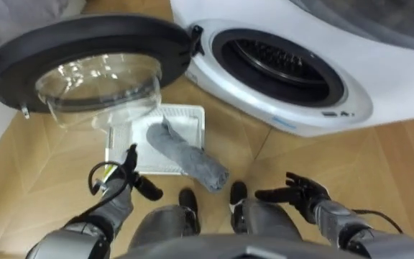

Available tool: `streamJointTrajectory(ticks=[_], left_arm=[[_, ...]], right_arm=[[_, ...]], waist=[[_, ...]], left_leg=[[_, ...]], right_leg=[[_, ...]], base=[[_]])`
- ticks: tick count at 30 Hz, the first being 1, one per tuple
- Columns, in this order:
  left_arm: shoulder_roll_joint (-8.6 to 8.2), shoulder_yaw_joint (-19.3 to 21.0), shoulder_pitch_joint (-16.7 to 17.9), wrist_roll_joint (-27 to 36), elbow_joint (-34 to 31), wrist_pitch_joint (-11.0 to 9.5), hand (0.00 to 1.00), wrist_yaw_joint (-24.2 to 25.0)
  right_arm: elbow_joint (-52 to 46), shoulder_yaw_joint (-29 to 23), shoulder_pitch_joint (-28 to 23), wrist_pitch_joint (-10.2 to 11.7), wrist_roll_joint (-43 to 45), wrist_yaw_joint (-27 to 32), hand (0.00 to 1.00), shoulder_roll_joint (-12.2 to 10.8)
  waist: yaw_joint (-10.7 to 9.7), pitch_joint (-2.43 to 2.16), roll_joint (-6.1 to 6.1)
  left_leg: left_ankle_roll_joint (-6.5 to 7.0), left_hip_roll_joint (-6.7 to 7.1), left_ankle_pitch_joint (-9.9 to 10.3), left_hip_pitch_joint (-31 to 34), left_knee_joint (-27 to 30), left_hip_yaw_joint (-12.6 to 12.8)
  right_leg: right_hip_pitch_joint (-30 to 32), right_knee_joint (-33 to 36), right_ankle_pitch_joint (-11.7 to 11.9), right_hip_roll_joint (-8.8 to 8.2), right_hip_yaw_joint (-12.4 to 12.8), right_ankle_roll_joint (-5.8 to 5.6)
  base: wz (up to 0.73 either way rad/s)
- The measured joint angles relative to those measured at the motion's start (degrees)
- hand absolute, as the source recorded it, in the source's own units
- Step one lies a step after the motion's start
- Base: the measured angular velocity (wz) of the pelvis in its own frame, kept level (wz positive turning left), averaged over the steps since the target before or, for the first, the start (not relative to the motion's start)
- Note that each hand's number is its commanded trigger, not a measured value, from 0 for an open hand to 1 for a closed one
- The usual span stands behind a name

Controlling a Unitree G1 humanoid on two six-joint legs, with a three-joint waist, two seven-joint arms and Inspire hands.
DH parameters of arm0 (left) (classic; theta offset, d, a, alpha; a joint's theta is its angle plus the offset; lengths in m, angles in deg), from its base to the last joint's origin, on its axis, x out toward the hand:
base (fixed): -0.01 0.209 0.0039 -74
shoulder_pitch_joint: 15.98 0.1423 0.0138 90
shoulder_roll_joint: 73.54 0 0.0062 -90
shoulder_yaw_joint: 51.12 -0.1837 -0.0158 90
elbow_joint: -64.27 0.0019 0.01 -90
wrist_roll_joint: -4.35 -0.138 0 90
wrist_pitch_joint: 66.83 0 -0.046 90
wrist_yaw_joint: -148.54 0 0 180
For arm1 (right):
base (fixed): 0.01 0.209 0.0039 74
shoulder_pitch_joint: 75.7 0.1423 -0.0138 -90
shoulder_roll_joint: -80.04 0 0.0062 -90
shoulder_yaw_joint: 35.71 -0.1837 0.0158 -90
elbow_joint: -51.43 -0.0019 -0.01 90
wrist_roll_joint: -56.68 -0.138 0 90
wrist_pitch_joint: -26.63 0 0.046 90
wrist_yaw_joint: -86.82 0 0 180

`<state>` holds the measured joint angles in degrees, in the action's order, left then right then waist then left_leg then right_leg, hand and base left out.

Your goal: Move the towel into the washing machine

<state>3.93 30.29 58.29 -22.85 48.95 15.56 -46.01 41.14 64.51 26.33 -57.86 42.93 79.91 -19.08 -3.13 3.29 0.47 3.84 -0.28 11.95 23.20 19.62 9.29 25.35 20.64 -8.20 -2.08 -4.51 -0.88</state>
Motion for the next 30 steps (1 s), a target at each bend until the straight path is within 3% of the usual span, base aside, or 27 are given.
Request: streamJointTrajectory(ticks=[1, 3, 7, 10, 14, 19, 24, 28, 30], left_arm=[[0.01, -0.59, -0.86, -0.05, 0.24, 0.02, 0.00, -0.05], [-0.08, -1.11, -3.39, -2.75, 0.74, 0.00, 0.00, -0.32], [0.06, -3.19, -5.98, -4.09, 0.58, -0.03, 0.00, -1.26], [1.10, -6.38, -8.12, -5.82, 0.44, -0.03, 0.00, -1.77], [1.78, -8.98, -9.99, -6.91, 0.05, -0.11, 0.00, -3.65], [1.83, -9.96, -11.66, -10.03, -0.68, -0.76, 0.00, -6.27], [2.62, -16.09, -12.44, -12.43, -0.61, -0.64, 0.00, -7.55], [2.87, -18.66, -13.70, -14.64, -0.65, -0.31, 0.00, -7.62], [3.17, -18.61, -14.01, -16.25, -0.64, -0.31, 0.00, -7.76]], right_arm=[[-0.01, 0.41, 0.39, -0.07, -0.02, 0.03, 0.00, -0.12], [-1.21, 1.81, 1.35, -0.08, 0.05, 0.53, 0.00, -0.38], [-2.63, 3.82, 2.52, -0.11, -1.63, 1.13, 0.00, -0.36], [-4.23, 4.96, 3.03, 0.20, -4.05, 1.38, 0.00, -0.45], [-4.51, 6.67, 4.26, 0.82, -8.60, 1.83, 0.00, -0.45], [-6.31, 7.05, 4.38, 1.18, -13.61, 1.68, 0.00, -0.44], [-8.18, 9.53, 4.95, 2.26, -17.20, 0.50, 0.00, -0.20], [-10.64, 11.19, 4.88, 3.14, -19.93, -0.21, 0.00, 0.22], [-11.53, 11.49, 4.88, 3.38, -20.94, -0.20, 0.00, 0.26]], waist=[[-0.04, 0.10, -0.02], [-0.04, 1.06, -0.10], [-0.93, 1.32, 0.09], [-2.21, 1.49, 0.25], [-3.06, 1.83, 0.35], [-3.56, 1.93, 0.48], [-5.72, 1.94, 0.53], [-7.11, 1.96, 0.49], [-7.49, 1.95, 0.54]], left_leg=[[0.00, 0.01, 0.00, 0.78, 0.37, 0.01], [0.00, -0.05, 0.00, 2.99, 1.79, 0.70], [0.03, -0.01, 0.02, 8.05, 4.92, 1.48], [0.19, -0.91, 0.42, 13.02, 9.74, 1.47], [0.29, -2.12, 2.47, 17.73, 15.18, 1.62], [-0.05, -2.53, 3.19, 23.00, 19.91, 1.71], [-0.08, -3.07, 3.50, 27.47, 23.10, 2.21], [0.03, -3.21, 4.29, 31.19, 26.13, 2.25], [0.06, -4.18, 5.55, 33.16, 29.13, 2.35]], right_leg=[[0.95, 0.59, -0.05, -0.05, 0.08, 0.07], [4.12, 3.26, -0.23, -0.20, 0.88, 0.31], [9.28, 5.99, -0.73, -0.74, 1.26, 1.00], [13.44, 9.03, -1.05, -0.38, 1.44, 1.55], [18.25, 13.68, -1.95, 0.40, 2.24, 2.48], [23.74, 18.20, -2.37, 0.90, 3.08, 2.72], [28.64, 21.87, -2.69, 0.70, 3.74, 3.13], [32.58, 25.19, -3.48, 0.50, 3.70, 3.39], [34.40, 27.38, -4.17, 0.76, 3.25, 3.90]], base=[[-0.06], [-0.14], [-0.12], [0.02], [-0.12], [-0.03], [-0.02], [0.01], [-0.12]])
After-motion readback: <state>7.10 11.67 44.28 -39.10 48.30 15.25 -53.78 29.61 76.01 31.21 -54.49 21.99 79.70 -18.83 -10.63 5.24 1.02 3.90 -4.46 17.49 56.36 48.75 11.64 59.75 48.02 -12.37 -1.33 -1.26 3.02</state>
